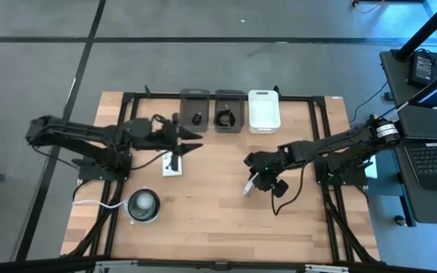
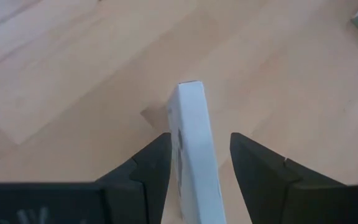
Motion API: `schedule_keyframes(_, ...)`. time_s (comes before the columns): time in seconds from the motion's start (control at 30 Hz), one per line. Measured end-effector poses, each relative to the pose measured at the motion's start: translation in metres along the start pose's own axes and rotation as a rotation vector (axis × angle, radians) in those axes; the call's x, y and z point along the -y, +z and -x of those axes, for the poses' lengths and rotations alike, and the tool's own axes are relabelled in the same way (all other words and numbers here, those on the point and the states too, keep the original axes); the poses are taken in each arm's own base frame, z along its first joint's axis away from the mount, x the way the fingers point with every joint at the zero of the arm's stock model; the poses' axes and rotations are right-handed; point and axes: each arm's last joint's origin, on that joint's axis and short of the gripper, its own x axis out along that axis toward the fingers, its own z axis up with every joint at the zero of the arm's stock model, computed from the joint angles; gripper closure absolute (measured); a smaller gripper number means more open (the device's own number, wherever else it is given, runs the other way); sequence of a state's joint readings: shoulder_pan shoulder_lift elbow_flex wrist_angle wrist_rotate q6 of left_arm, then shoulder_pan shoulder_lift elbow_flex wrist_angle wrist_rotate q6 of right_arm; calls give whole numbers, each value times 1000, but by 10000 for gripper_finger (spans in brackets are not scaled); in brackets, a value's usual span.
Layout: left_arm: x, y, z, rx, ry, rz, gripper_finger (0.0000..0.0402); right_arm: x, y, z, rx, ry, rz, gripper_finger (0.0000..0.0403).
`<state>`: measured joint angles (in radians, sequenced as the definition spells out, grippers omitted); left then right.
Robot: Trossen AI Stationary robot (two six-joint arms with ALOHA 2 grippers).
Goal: Pick and place items into bin
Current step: Put the white card reader box into the white bin
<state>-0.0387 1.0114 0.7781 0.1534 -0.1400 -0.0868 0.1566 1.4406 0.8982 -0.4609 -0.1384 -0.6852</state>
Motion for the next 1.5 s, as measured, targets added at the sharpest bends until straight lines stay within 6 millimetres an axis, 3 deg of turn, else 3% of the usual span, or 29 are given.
schedule_keyframes(0.23,-6,-31,15,54,41,94,286,0,-2,-6,-25,2,-3,233)
schedule_keyframes(0.53,-7,-35,15,65,47,94,286,1,-8,-31,-88,46,-15,236)
schedule_keyframes(0.93,-8,-35,15,61,75,66,286,1,-8,-32,-87,46,-16,340)
schedule_keyframes(1.1,-8,-35,15,58,81,65,286,1,-8,-31,-85,43,-33,350)
schedule_keyframes(1.27,-8,-36,15,54,82,65,286,11,-1,-19,-196,-94,-61,332)
schedule_keyframes(1.5,-8,-36,15,51,81,41,286,41,7,22,-346,-341,-65,346)
